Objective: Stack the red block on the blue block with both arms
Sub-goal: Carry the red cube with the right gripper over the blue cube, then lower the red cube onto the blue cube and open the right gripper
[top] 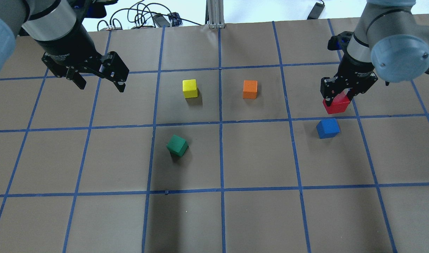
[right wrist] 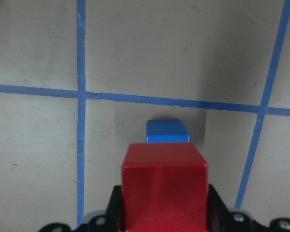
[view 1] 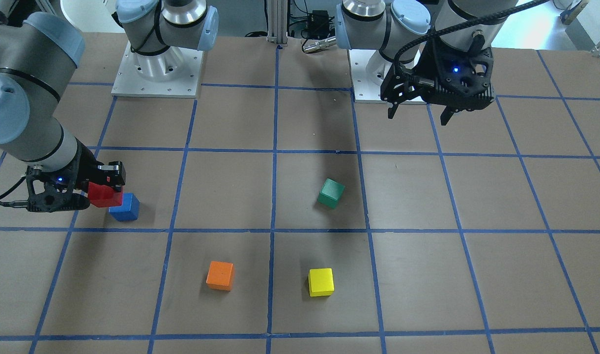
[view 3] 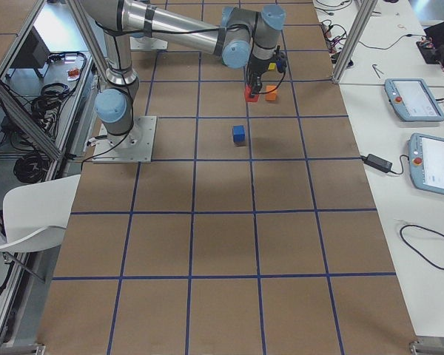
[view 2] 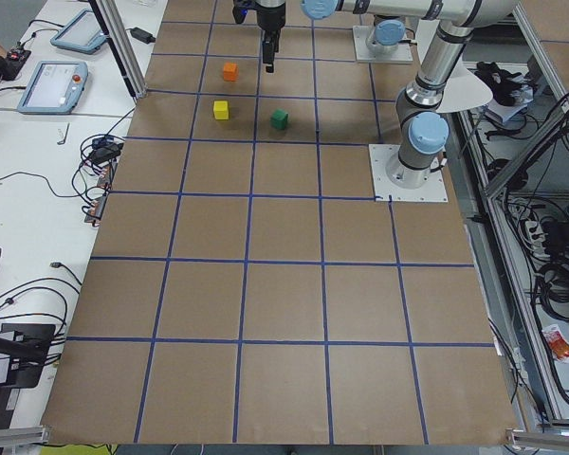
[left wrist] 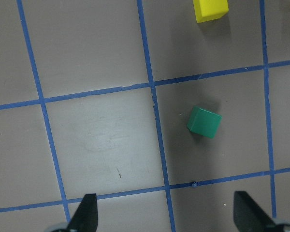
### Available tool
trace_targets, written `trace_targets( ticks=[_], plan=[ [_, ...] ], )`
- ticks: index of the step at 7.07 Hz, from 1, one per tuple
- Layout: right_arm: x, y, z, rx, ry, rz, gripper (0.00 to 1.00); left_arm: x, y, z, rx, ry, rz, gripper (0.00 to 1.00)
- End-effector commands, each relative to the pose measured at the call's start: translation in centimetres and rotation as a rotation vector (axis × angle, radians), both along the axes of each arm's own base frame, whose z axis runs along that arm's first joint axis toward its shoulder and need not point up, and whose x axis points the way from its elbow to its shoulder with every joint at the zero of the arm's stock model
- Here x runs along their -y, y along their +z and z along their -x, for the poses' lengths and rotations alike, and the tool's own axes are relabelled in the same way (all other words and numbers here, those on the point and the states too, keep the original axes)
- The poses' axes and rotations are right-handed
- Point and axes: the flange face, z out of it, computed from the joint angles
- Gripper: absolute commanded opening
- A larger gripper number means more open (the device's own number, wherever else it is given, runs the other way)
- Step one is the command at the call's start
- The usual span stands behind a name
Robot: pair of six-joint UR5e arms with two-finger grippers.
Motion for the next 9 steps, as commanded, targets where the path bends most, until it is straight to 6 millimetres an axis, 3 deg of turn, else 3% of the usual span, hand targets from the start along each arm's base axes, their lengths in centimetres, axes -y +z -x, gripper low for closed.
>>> trace_targets(
  ticks=[1,6,9],
  plan=[
    [-0.9,-3.0,0.5,-0.016,0.032,0.075,0.0,0.0,0.1,0.0,0.002,0.0,0.001,1.0],
    [-2.3,-5.0,0.6,-0.01,0.037,0.052,0.0,0.0,0.1,0.0,0.0,0.0,0.001,1.0],
    [-2.9,-5.8,2.3,-0.003,-0.001,0.031,0.0,0.0,0.0,0.0,-0.002,0.0,0.0,1.0]
  ],
)
